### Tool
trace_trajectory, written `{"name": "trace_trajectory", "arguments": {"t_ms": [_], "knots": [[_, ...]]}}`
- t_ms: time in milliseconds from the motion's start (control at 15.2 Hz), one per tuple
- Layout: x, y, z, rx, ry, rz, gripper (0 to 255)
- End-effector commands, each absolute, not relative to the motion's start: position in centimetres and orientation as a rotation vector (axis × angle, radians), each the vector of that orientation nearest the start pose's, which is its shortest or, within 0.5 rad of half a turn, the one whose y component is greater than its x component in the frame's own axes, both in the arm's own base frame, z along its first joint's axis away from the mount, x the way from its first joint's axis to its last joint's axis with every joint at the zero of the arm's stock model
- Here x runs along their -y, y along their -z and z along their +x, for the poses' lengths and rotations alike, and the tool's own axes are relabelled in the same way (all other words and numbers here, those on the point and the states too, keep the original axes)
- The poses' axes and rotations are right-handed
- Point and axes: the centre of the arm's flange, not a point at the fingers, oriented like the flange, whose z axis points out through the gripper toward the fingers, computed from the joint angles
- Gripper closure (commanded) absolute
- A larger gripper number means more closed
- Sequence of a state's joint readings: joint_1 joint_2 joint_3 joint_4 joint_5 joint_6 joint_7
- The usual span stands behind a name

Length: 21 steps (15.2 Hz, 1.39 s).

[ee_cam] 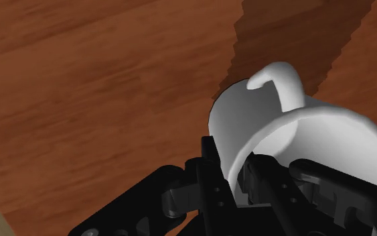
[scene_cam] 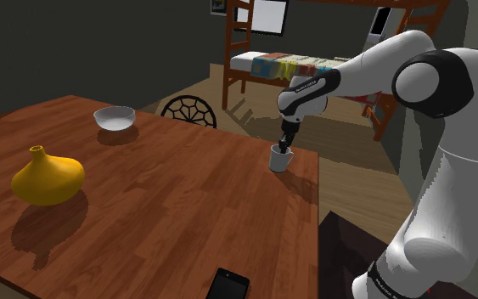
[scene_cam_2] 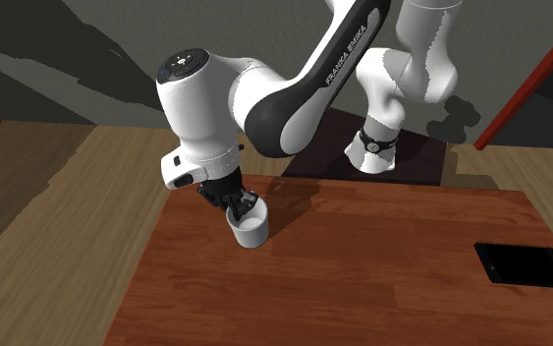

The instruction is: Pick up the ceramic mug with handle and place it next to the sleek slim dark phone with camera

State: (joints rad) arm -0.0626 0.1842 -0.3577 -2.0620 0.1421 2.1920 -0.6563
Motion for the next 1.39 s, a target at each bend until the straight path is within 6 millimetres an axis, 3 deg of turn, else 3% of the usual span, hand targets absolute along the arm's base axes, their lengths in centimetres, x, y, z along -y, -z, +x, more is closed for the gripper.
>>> {"name": "trace_trajectory", "arguments": {"t_ms": [0,132,1320], "knots": [[22.5,-34.7,52.6,0.238,-0.015,-3.069,255],[22.5,-34.7,52.6,0.238,-0.015,-3.069,255],[22.5,-44.2,52.6,0.238,-0.015,-3.069,255]]}}
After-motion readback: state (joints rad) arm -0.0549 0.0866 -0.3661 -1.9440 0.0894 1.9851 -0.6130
